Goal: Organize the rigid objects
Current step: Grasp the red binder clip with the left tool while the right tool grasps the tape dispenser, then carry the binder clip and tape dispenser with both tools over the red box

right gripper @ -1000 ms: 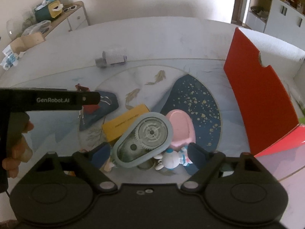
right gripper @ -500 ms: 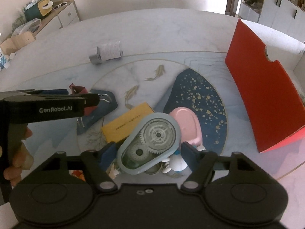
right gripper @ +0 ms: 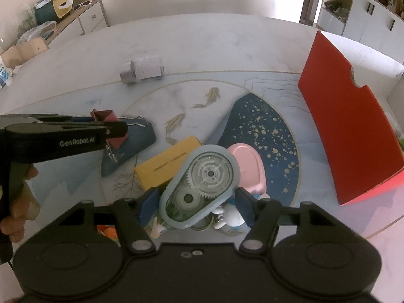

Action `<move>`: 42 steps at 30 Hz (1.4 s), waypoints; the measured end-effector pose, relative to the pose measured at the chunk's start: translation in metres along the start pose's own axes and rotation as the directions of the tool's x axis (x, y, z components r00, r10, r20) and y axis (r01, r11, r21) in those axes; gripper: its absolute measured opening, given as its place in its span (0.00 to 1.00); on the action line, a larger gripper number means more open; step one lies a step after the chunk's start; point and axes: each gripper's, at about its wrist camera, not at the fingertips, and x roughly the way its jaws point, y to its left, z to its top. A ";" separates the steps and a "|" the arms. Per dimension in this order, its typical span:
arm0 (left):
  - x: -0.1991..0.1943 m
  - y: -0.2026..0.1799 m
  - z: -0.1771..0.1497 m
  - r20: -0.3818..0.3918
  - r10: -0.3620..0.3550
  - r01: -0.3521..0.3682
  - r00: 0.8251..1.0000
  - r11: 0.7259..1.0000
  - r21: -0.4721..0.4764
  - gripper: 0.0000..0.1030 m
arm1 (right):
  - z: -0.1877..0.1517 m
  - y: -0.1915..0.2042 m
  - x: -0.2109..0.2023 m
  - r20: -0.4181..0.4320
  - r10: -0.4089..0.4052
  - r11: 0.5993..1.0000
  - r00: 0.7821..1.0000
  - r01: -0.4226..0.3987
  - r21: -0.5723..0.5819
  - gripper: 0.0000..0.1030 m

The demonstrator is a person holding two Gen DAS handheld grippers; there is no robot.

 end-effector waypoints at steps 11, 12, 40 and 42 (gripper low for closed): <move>-0.013 -0.009 -0.004 0.015 -0.004 0.004 1.000 1.000 0.022 0.31 | -0.005 -0.005 -0.010 0.030 0.026 1.000 0.999 -0.026 -0.002 0.39; -0.015 -0.009 -0.004 0.016 -0.004 0.004 1.000 1.000 0.021 0.31 | -0.006 -0.006 -0.012 0.036 0.027 1.000 0.999 -0.027 -0.004 0.39; -0.072 -0.056 0.012 0.031 -0.041 0.041 0.999 0.999 0.002 0.31 | -0.003 -0.066 -0.098 0.187 0.141 0.989 0.972 -0.147 0.020 0.37; -0.076 -0.066 0.017 0.033 -0.045 0.044 0.998 0.999 0.007 0.31 | 0.001 -0.076 -0.107 0.203 0.147 0.987 0.968 -0.156 0.026 0.37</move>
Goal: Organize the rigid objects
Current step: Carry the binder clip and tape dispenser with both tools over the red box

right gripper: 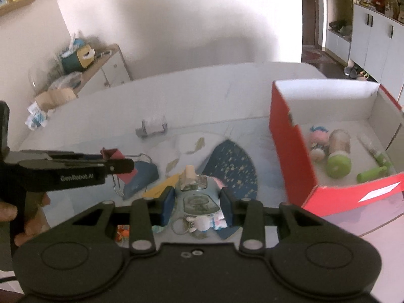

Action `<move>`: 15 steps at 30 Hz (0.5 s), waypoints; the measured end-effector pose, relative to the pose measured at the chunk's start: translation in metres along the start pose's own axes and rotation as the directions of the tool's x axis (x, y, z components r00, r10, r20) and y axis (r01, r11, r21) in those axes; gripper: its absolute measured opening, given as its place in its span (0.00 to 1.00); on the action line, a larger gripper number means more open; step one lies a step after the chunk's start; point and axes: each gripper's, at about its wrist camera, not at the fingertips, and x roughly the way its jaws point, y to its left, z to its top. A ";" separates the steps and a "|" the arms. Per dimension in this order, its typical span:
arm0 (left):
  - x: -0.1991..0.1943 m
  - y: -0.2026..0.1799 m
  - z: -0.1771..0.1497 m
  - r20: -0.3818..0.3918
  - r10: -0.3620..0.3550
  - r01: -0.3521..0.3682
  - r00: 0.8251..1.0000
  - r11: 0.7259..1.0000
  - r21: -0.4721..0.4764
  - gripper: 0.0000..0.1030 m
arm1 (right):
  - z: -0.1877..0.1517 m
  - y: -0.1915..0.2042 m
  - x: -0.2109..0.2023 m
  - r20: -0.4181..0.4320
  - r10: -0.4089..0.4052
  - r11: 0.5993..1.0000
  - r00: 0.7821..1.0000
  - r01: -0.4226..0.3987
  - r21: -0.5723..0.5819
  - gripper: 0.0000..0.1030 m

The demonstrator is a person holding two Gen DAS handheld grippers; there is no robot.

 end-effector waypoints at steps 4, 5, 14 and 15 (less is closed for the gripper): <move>-0.003 -0.019 0.012 0.007 -0.013 0.013 1.000 1.000 -0.004 0.31 | 0.012 -0.020 -0.014 0.036 0.006 1.000 0.999 -0.007 0.010 0.37; -0.003 -0.024 0.016 0.008 -0.018 0.018 1.000 1.000 -0.006 0.31 | 0.015 -0.025 -0.017 0.045 0.005 1.000 0.999 -0.006 0.014 0.37; 0.008 -0.087 0.047 0.024 -0.055 0.054 0.998 0.998 0.045 0.31 | 0.039 -0.090 -0.040 0.126 -0.043 0.997 0.991 0.034 0.067 0.37; 0.012 -0.095 0.049 0.025 -0.055 0.054 0.998 0.997 0.057 0.31 | 0.041 -0.098 -0.042 0.132 -0.055 0.996 0.990 0.046 0.071 0.37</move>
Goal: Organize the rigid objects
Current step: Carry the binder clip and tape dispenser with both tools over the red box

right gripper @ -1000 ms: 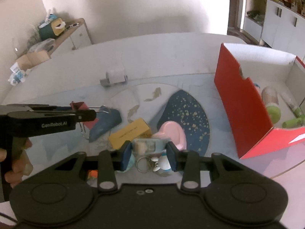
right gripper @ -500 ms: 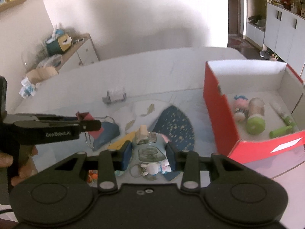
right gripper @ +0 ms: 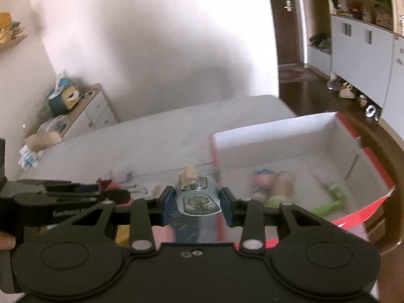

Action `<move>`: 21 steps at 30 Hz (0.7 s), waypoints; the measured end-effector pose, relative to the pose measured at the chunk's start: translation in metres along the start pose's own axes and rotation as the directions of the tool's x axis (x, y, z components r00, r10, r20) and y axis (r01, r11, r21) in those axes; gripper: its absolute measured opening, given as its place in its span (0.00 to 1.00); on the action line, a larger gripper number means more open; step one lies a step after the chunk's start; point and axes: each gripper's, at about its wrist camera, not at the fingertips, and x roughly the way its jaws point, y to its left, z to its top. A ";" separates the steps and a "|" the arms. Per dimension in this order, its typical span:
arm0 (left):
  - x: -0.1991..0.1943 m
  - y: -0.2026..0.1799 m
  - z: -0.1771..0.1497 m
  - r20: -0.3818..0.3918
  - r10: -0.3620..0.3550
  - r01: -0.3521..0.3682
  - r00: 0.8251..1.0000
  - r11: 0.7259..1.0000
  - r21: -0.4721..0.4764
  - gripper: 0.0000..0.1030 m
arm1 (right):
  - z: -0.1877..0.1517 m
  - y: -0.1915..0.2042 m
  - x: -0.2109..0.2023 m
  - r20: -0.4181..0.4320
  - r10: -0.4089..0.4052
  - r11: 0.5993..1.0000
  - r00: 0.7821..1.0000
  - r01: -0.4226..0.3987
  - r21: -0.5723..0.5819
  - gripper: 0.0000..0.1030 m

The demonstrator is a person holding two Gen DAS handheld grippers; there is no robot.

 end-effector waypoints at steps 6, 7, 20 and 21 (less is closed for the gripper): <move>0.025 -0.042 0.017 -0.012 -0.011 0.011 1.000 1.000 0.028 0.31 | 0.013 -0.050 0.004 0.016 -0.062 0.998 0.998 0.062 0.018 0.37; 0.030 -0.051 0.020 -0.014 -0.016 0.016 1.000 0.999 0.038 0.31 | 0.015 -0.059 0.007 0.012 -0.075 0.997 0.997 0.074 0.022 0.37; 0.083 -0.135 0.048 -0.050 -0.034 0.038 0.998 0.996 0.078 0.31 | 0.012 -0.151 0.037 -0.084 -0.140 0.988 0.987 0.145 0.060 0.37; 0.089 -0.140 0.050 -0.062 -0.033 0.038 0.998 0.996 0.080 0.31 | 0.012 -0.155 0.041 -0.094 -0.144 0.987 0.985 0.150 0.057 0.37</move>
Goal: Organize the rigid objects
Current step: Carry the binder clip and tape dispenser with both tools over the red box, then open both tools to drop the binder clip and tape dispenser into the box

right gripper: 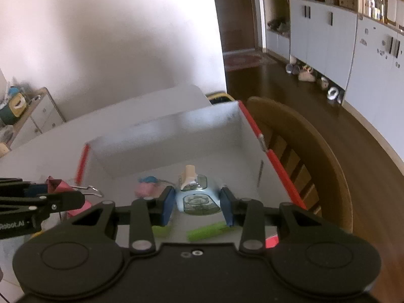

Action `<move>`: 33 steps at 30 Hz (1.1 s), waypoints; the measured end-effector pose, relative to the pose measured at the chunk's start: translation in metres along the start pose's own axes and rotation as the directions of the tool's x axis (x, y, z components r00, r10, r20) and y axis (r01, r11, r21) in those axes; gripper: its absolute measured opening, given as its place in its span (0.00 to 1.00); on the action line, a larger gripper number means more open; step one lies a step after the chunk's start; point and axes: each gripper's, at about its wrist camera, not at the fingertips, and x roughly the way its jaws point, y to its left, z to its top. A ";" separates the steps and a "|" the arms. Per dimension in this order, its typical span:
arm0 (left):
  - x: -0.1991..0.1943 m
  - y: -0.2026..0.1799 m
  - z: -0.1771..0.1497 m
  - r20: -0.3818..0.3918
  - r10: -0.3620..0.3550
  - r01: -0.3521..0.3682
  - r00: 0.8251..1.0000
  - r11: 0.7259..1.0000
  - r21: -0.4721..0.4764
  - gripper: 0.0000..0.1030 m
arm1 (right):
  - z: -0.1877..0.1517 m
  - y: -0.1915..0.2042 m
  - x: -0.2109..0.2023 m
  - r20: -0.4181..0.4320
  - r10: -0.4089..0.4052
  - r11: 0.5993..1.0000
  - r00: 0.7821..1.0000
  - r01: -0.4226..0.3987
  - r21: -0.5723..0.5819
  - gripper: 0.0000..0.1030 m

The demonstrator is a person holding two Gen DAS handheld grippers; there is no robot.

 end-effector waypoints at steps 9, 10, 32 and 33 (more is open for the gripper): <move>0.050 -0.031 0.003 -0.111 -0.004 0.008 0.994 0.999 0.031 0.31 | 0.005 -0.015 0.036 -0.081 -0.006 0.999 0.997 0.002 -0.053 0.37; 0.055 -0.033 0.003 -0.123 -0.003 0.007 0.992 0.999 0.032 0.31 | 0.006 -0.015 0.039 -0.090 -0.010 0.998 0.996 0.005 -0.061 0.37; 0.124 -0.063 0.015 -0.281 0.017 -0.002 0.959 0.999 0.054 0.31 | 0.026 -0.011 0.100 -0.266 -0.019 0.989 0.964 -0.021 -0.146 0.29; 0.126 -0.063 0.014 -0.289 0.016 -0.001 0.957 0.999 0.053 0.31 | 0.027 -0.010 0.102 -0.271 -0.024 0.989 0.962 -0.017 -0.147 0.29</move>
